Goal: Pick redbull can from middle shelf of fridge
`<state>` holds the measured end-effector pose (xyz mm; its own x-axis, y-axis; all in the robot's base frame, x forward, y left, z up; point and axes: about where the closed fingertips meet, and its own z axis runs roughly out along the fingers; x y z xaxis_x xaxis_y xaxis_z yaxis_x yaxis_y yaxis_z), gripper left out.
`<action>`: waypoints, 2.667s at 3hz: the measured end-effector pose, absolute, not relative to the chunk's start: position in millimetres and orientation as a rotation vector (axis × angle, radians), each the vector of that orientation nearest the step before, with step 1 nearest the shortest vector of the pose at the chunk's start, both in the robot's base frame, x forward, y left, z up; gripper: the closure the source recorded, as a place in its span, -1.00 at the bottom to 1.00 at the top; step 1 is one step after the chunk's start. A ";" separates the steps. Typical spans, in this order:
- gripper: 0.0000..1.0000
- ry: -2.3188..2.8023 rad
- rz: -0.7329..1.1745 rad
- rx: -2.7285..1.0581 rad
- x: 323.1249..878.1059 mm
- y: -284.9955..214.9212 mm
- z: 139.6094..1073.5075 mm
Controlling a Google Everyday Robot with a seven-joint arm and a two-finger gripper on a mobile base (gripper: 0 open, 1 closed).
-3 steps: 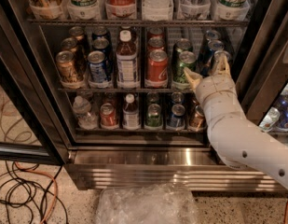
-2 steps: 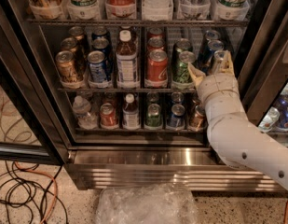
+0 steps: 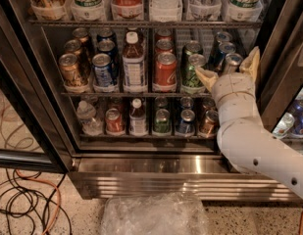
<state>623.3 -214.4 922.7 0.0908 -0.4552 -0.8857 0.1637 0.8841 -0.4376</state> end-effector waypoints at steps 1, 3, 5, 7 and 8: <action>-0.80 1.410 -0.467 -0.251 623.3 -214.4 922.7; -0.62 1.474 -0.493 -0.242 631.7 -225.1 908.4; -0.30 1.526 -0.568 -0.201 645.2 -247.7 891.6; -0.30 1.550 -0.611 -0.174 649.3 -257.1 884.0; -0.38 1.560 -0.622 -0.168 650.7 -256.3 880.9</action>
Offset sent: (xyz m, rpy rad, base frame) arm 0.0044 -0.0039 -0.0095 0.0001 0.0410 -0.0154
